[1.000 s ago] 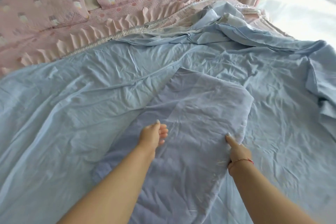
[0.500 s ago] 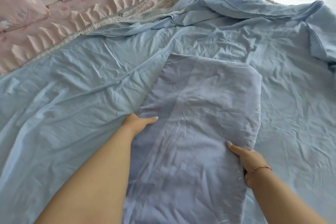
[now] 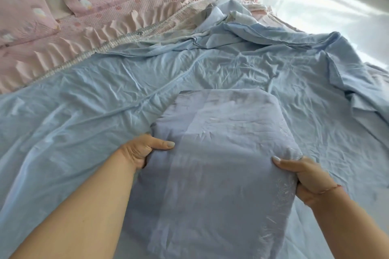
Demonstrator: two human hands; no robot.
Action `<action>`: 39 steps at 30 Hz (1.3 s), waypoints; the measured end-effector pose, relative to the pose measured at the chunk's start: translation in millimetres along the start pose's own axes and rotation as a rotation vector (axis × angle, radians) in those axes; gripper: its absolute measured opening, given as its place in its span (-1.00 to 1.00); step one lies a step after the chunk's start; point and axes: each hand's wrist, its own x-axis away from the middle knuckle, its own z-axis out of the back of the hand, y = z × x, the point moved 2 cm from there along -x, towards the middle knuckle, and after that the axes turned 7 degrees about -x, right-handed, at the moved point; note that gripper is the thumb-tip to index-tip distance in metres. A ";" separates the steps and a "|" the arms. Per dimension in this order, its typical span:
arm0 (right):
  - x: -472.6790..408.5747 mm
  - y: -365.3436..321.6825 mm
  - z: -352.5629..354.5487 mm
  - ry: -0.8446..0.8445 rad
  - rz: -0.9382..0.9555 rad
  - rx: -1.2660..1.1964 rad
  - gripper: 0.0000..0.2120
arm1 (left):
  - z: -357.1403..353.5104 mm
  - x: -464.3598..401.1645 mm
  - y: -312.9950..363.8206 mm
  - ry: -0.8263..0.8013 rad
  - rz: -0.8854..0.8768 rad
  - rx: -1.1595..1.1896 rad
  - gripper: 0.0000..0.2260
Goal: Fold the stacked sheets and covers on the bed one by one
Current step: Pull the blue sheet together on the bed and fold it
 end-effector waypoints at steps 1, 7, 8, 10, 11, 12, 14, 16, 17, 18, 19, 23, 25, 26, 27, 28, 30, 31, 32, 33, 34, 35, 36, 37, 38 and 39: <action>3.6 -15.6 -7.0 -0.032 0.042 0.001 -0.82 | -2.4 9.6 9.6 -0.010 -0.046 0.024 -0.34; 6.8 -108.3 -82.8 -0.203 0.210 0.121 -0.90 | 6.1 74.8 77.8 0.073 -0.287 0.092 -0.38; 5.1 -121.7 -100.4 -0.235 0.243 0.148 -0.86 | 12.1 83.3 89.7 0.114 -0.324 0.095 -0.38; 4.3 -148.1 -139.3 -0.312 0.314 0.189 -0.66 | 27.3 103.3 117.0 0.221 -0.419 0.110 -0.37; 4.7 -160.0 -158.1 -0.352 0.347 0.194 -0.58 | 34.1 113.3 130.8 0.271 -0.472 0.115 -0.37; 4.9 -170.8 -174.8 -0.393 0.381 0.197 -0.53 | 40.2 123.0 143.5 0.317 -0.521 0.116 -0.40; 7.6 -190.0 -206.0 -0.465 0.437 0.213 -0.48 | 51.3 144.0 166.0 0.400 -0.621 0.104 -0.55; 7.8 -200.1 -230.0 -0.512 0.465 0.228 -0.52 | 61.4 164.3 177.2 0.477 -0.690 0.096 -0.63; 4.9 -201.5 -234.9 -0.516 0.477 0.228 -0.59 | 64.5 167.8 176.9 0.494 -0.703 0.081 -0.62; 0.6 -199.9 -239.3 -0.516 0.482 0.237 -0.68 | 68.6 171.1 172.8 0.507 -0.709 0.067 -0.60; -3.6 -193.8 -242.4 -0.520 0.470 0.250 -0.71 | 72.9 173.0 163.9 0.520 -0.709 0.052 -0.58; -37.8 -139.5 -221.6 -0.407 0.288 0.387 -0.50 | 82.8 159.1 79.3 0.587 -0.553 0.062 -0.48; -59.4 -98.2 -192.7 -0.315 0.143 0.508 -0.61 | 75.4 150.0 16.8 0.571 -0.399 0.095 -0.43; -67.3 -76.6 -175.4 -0.275 0.061 0.585 -0.64 | 69.8 146.7 -16.6 0.553 -0.307 0.125 -0.35; -72.6 -55.2 -157.2 -0.236 -0.022 0.679 -0.64 | 63.0 144.9 -50.7 0.527 -0.213 0.147 -0.24; -76.7 -35.8 -137.8 -0.200 -0.103 0.785 -0.65 | 53.8 145.1 -82.5 0.491 -0.121 0.166 -0.16; -79.1 -6.1 -102.3 -0.151 -0.265 0.981 -0.66 | 33.1 147.5 -132.1 0.401 0.029 0.191 -0.12; -80.1 3.5 -87.8 -0.134 -0.332 1.038 -0.64 | 26.3 147.3 -149.4 0.377 0.072 0.216 -0.15; -80.5 9.1 -77.6 -0.120 -0.381 1.076 -0.63 | 22.7 145.7 -160.9 0.386 0.101 0.243 -0.18; -80.6 12.5 -71.1 -0.117 -0.417 1.091 -0.63 | 21.9 141.7 -169.3 0.414 0.124 0.273 -0.20; -79.8 13.1 -69.7 -0.124 -0.438 1.090 -0.64 | 23.7 137.4 -173.0 0.447 0.149 0.300 -0.22; -79.5 13.8 -71.8 -0.131 -0.448 1.067 -0.66 | 25.1 134.0 -172.5 0.469 0.170 0.324 -0.27; -78.7 12.9 -77.1 -0.143 -0.445 1.023 -0.68 | 25.7 131.4 -165.7 0.481 0.185 0.341 -0.33; -80.6 13.5 -84.1 -0.152 -0.431 0.969 -0.68 | 28.2 127.1 -160.7 0.498 0.197 0.357 -0.38; -82.8 13.0 -92.9 -0.150 -0.397 0.917 -0.65 | 30.4 124.0 -153.5 0.514 0.201 0.380 -0.44; -86.0 13.1 -102.3 -0.131 -0.332 0.885 -0.61 | 33.8 119.8 -148.3 0.547 0.192 0.408 -0.52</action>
